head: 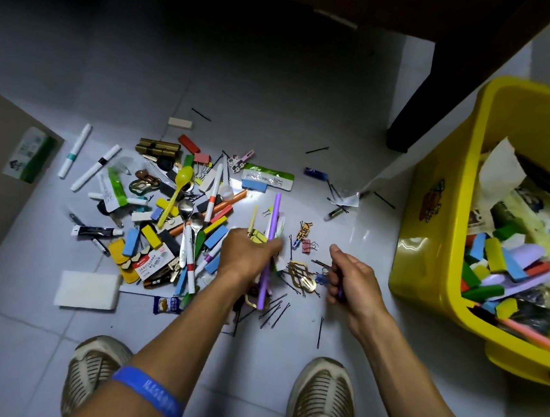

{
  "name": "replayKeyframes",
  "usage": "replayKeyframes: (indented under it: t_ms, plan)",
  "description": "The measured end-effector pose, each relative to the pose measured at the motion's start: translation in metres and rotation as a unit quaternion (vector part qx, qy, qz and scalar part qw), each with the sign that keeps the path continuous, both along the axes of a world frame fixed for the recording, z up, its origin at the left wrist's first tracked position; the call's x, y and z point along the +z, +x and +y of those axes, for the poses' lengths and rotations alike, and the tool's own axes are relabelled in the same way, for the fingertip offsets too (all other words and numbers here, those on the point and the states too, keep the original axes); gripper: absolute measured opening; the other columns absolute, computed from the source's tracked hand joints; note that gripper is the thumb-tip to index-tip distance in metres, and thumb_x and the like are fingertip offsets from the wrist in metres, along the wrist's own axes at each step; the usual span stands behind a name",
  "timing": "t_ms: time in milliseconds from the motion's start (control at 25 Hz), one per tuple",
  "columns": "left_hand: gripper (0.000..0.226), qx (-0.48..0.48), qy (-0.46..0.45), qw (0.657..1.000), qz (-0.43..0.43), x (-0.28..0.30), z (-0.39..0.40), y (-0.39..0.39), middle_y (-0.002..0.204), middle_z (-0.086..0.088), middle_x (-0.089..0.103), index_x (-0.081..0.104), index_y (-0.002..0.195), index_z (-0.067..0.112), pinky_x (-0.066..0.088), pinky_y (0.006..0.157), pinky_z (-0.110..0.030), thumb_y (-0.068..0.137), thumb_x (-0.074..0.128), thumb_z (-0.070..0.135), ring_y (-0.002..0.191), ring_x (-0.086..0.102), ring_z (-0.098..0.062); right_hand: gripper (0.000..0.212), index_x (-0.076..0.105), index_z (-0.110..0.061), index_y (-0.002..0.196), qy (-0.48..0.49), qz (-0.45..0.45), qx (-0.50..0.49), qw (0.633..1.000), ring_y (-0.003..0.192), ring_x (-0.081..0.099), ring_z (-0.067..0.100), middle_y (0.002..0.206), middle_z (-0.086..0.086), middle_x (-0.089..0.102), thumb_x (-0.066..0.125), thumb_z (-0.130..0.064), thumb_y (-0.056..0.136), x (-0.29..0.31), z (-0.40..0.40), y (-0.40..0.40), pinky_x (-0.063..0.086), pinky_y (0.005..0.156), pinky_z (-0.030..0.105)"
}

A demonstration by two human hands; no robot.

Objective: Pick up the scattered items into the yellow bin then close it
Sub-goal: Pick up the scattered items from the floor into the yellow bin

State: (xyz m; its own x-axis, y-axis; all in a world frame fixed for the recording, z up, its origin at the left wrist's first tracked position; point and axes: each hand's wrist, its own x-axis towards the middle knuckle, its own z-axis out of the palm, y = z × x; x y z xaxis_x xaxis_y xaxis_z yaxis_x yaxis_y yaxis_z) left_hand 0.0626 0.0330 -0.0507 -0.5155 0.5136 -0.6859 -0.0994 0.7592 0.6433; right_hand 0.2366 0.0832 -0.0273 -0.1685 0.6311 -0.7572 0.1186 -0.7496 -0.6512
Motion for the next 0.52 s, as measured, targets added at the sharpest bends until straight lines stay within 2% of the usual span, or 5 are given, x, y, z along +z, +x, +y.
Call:
replayKeyframes:
  t_ms: [40, 120, 320, 400, 520]
  plan:
    - [0.026, 0.029, 0.019, 0.998, -0.043, 0.013, 0.002, 0.001, 0.057, -0.006, 0.067, 0.067, 0.076, 0.002, 0.06, 0.053, -0.047, 0.072, 0.077, 0.027, 0.051, 0.067, -0.026, 0.032, 0.047, -0.016, 0.069, -0.006, 0.016, -0.006, 1.0, 0.045, 0.035, 0.015, 0.056, 0.004, 0.043, 0.061, -0.03, 0.094, 0.009, 0.0, 0.0, 0.029, 0.043, 0.023]
    - [0.027, 0.044, 0.057, 0.992, -0.105, 0.048, 0.009, 0.012, 0.056, -0.005, 0.063, 0.066, 0.085, 0.001, 0.052, 0.044, -0.03, 0.073, 0.074, 0.024, 0.044, 0.056, -0.019, 0.02, 0.056, -0.013, 0.081, -0.021, 0.078, -0.036, 0.996, 0.043, 0.038, 0.012, 0.063, 0.004, 0.051, 0.058, -0.027, 0.095, 0.039, 0.0, 0.002, 0.028, 0.04, 0.022]
    - [0.022, -0.001, 0.181, 0.955, -0.235, 0.142, 0.053, 0.081, 0.052, -0.002, 0.051, 0.061, 0.057, 0.017, 0.017, 0.038, -0.016, 0.077, 0.07, 0.018, 0.035, 0.024, -0.011, 0.015, 0.062, -0.01, 0.098, 0.006, 0.196, -0.187, 0.963, 0.044, 0.041, 0.011, 0.067, 0.004, 0.058, 0.053, -0.02, 0.093, 0.129, 0.015, 0.046, 0.028, 0.034, 0.019]
    - [0.03, -0.04, 0.196, 0.944, -0.263, 0.173, 0.082, 0.129, 0.046, 0.0, 0.046, 0.058, 0.05, 0.016, 0.018, 0.037, -0.013, 0.078, 0.069, 0.016, 0.031, 0.024, -0.009, 0.014, 0.061, -0.01, 0.099, 0.052, 0.193, -0.248, 0.948, 0.046, 0.048, 0.013, 0.066, 0.003, 0.063, 0.051, -0.017, 0.093, 0.159, 0.032, 0.084, 0.034, 0.038, 0.02]
    - [0.019, -0.038, 0.183, 0.933, -0.309, 0.193, 0.127, 0.199, 0.053, -0.007, 0.053, 0.061, 0.067, 0.01, 0.036, 0.044, -0.018, 0.079, 0.072, 0.018, 0.039, 0.045, -0.016, 0.02, 0.062, -0.005, 0.104, 0.092, 0.179, -0.301, 0.932, 0.055, 0.063, 0.021, 0.078, 0.01, 0.068, 0.047, -0.015, 0.095, 0.183, 0.059, 0.131, 0.049, 0.048, 0.028]
